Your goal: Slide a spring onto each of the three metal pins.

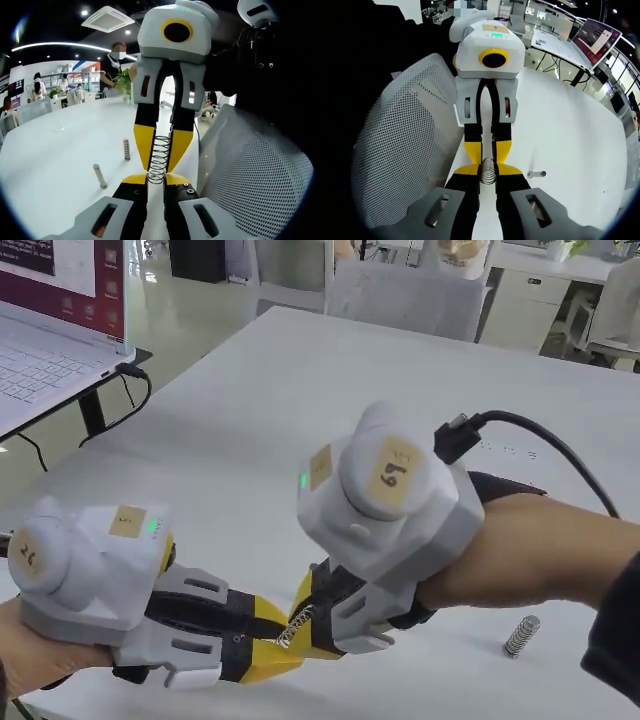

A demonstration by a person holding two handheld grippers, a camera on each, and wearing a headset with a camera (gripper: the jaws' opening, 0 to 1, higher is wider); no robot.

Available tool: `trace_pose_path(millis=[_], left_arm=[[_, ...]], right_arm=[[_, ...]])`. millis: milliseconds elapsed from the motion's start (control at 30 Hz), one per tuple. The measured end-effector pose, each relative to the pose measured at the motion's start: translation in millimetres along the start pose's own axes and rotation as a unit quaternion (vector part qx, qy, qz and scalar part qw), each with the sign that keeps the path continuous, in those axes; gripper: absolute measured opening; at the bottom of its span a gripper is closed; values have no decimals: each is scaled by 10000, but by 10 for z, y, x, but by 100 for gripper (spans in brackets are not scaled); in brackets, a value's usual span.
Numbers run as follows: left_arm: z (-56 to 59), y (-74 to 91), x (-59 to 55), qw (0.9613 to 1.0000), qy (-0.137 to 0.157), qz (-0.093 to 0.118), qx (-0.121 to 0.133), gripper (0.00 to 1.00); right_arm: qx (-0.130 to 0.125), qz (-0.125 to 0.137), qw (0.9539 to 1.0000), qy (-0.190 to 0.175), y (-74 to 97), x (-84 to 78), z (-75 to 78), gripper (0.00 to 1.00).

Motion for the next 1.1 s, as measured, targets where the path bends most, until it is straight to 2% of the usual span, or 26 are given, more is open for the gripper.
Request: trace_pose_path(millis=[100, 200, 400, 633, 700, 833, 1033, 1100], left_arm=[[6, -7, -19, 10000, 1, -72, -4, 4], [-2, 5, -7, 10000, 49, -2, 31, 5], [-25, 24, -54, 9999, 132, -38, 90, 13], [-78, 60, -134, 9992, 296, -96, 252, 29], [-102, 79, -155, 9990, 314, -85, 318, 31], [-158, 111, -174, 9978, 416, -23, 515, 46], [-217, 139, -188, 9959, 501, 65, 755, 62], [-218, 144, -189, 9957, 507, 65, 774, 63]], right_arm=[[23, -2, 10000, -3, 3, 5, 0, 9], [15, -27, 10000, -3, -1, 0, 7, 9], [-3, -31, 10000, -22, 10, -7, 14, 9], [-53, -49, 10000, -60, 30, -39, 39, 9], [-56, -55, 9999, -71, 32, -45, 43, 9], [-65, -49, 9999, -76, 41, -52, 51, 9], [-86, -64, 9999, -88, 55, -70, 67, 9], [-84, -72, 9999, -96, 58, -77, 69, 9]])
Point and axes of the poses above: the centre of the closed fingertips' face, and the gripper's own axes: y roughly backward along the fingers, z roughly to its right, x roughly out of its top, the point moved 7 cm from there along y, roughly backward along the fingers, and after that the axes turned 2 degrees about x, right-handed, at the moved point
